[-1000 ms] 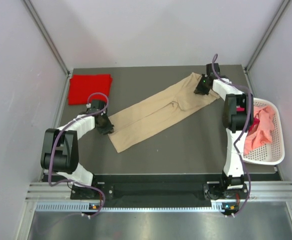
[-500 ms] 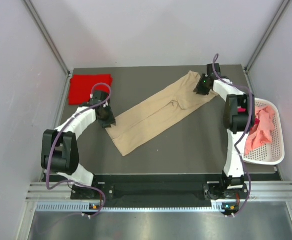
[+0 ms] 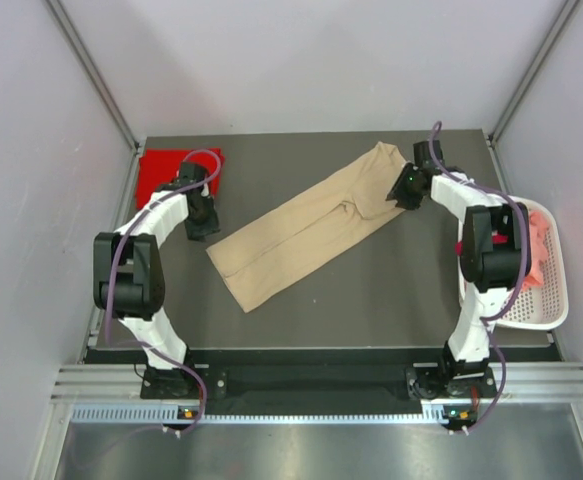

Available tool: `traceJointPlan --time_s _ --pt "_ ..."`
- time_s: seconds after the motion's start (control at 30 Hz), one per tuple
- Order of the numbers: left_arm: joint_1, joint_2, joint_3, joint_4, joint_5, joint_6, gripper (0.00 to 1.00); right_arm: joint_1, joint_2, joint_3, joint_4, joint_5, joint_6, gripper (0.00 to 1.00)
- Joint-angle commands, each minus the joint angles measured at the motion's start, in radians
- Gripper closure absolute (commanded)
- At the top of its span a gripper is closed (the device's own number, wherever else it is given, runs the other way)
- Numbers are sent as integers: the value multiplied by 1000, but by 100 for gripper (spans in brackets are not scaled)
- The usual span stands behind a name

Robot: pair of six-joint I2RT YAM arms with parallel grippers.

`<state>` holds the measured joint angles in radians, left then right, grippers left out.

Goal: Fold and stack the t-shirts
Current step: Fold the tshirt

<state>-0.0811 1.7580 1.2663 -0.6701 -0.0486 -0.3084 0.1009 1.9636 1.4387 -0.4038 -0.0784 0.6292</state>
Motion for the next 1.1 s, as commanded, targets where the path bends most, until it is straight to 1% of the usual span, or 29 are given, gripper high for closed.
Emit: traceJointPlan --time_s 0.0,0.1,0.13,0.2,0.3,0.4,0.43,0.47,0.6,0.67,0.83,0.93,1.03,1.07 --pt "24 26 10 -10 -7 38 55 -3 -35 8 48 57 12 64" --pt "44 49 -7 9 15 40 54 -24 -8 35 57 80 13 67" --pt "47 64 -7 7 21 41 54 -41 0 46 62 109 13 67" --pt "50 83 1 0 15 51 55 -61 27 69 86 108 18 71" --pt "56 112 10 -8 6 63 55 -93 84 116 77 95 23 73" --pt "60 120 11 1 12 68 56 -93 119 166 56 114 14 73" --pt "60 124 15 -2 12 69 56 -130 130 176 46 126 12 73" --pt "60 126 16 -6 13 69 57 -136 148 183 45 129 10 73" --pt "60 132 13 -23 -43 72 61 -178 184 216 48 140 12 73" --pt "60 135 7 -23 -62 71 62 -196 201 223 56 152 13 73" --pt "60 147 8 -26 -82 61 64 -213 231 241 102 178 13 75" --pt "60 147 7 -28 -105 61 64 -216 245 244 137 167 12 76" --pt "60 146 11 -34 -114 60 64 -221 238 224 183 149 12 75" --pt "60 144 10 -34 -112 58 65 -221 238 218 192 149 7 73"
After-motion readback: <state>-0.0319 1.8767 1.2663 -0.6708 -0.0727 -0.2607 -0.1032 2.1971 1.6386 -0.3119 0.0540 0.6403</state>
